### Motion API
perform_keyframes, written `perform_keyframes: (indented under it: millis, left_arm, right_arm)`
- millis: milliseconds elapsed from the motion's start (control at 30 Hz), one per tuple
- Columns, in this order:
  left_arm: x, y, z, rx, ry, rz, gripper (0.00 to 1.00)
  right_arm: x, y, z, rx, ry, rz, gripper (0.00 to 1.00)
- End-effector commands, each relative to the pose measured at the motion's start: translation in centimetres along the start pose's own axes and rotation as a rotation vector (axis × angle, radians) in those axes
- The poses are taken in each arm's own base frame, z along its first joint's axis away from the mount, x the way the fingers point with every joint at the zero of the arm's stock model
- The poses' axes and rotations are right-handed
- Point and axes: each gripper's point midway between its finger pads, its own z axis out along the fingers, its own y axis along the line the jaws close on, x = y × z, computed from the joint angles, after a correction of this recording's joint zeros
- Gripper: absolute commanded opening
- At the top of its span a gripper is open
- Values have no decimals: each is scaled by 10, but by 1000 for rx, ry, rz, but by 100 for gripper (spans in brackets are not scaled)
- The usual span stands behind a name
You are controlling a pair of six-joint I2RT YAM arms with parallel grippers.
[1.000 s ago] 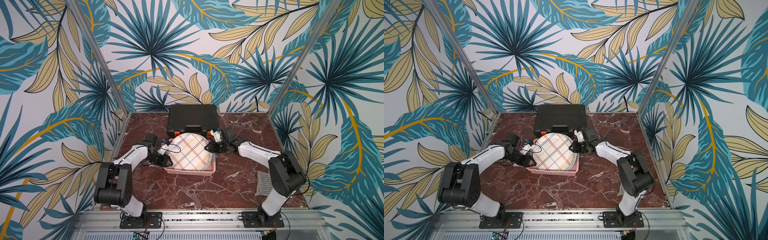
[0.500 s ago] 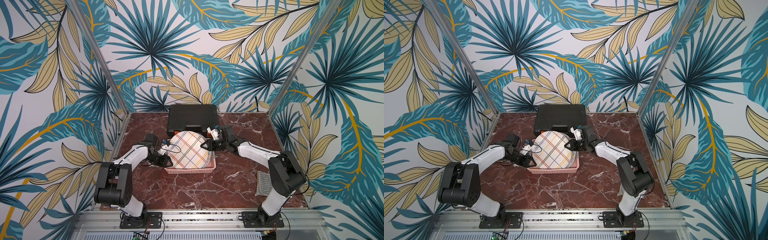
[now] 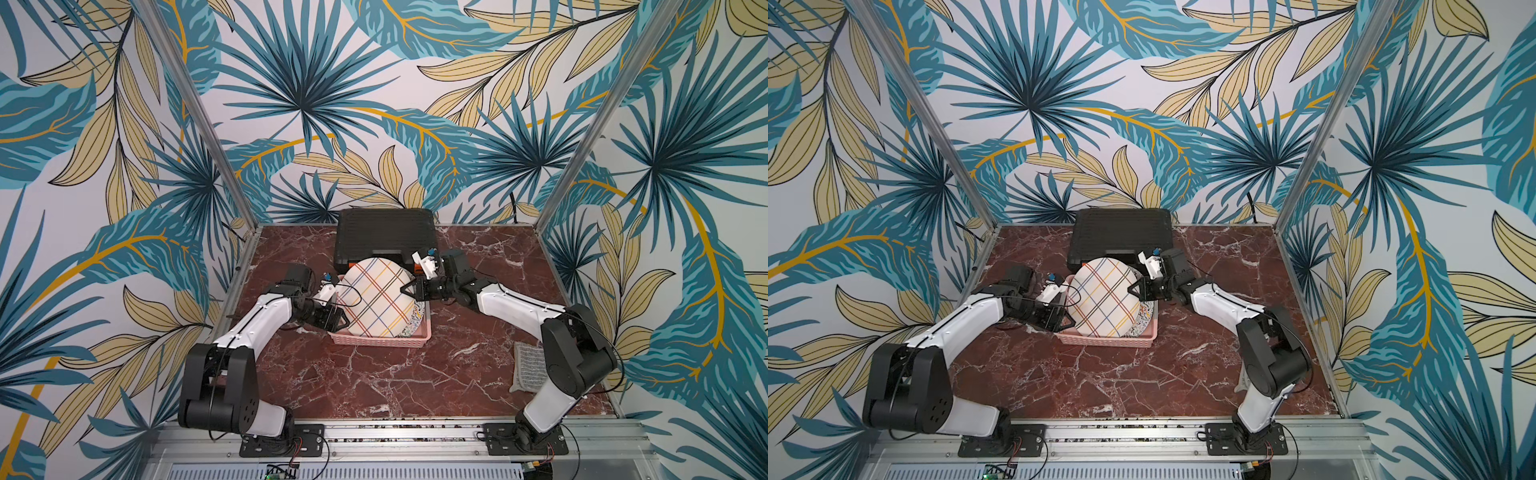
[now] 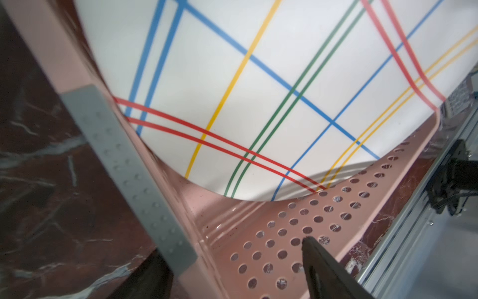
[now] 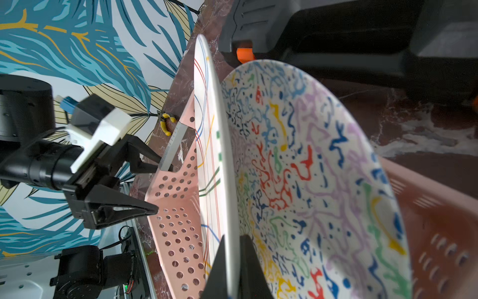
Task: Wipe the wet plate dry
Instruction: Pick up the plate from the bin.
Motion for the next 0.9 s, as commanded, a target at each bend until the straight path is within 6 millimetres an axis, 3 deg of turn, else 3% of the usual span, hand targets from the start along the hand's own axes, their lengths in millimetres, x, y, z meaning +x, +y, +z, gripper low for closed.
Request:
perform_keyframes:
  millis: [0,233,367,500,633,867]
  left_arm:
    - [-27,-13,-25,-26,-127,131,98]
    - [-48,-13,-70,-178,-242,237,100]
    - [-58,-25,-95,-191,-247,276,100]
    - [-70,-21,-112,-194,-283,238,100]
    - [-74,-32,-117,-60,-306,195,100]
    - [-75,-86,-121,299,-326,179,100]
  right_arm:
    - [-3,21,-14,-24,1,-52,0]
    - [-24,51,-44,-53,-67,-98,0]
    - [-37,72,-65,-82,-106,-113,0]
    - [-46,75,-89,-105,-155,-95,0]
    - [-50,76,-110,-196,-202,-53,0]
    - [-35,94,-116,-316,-166,-90,0]
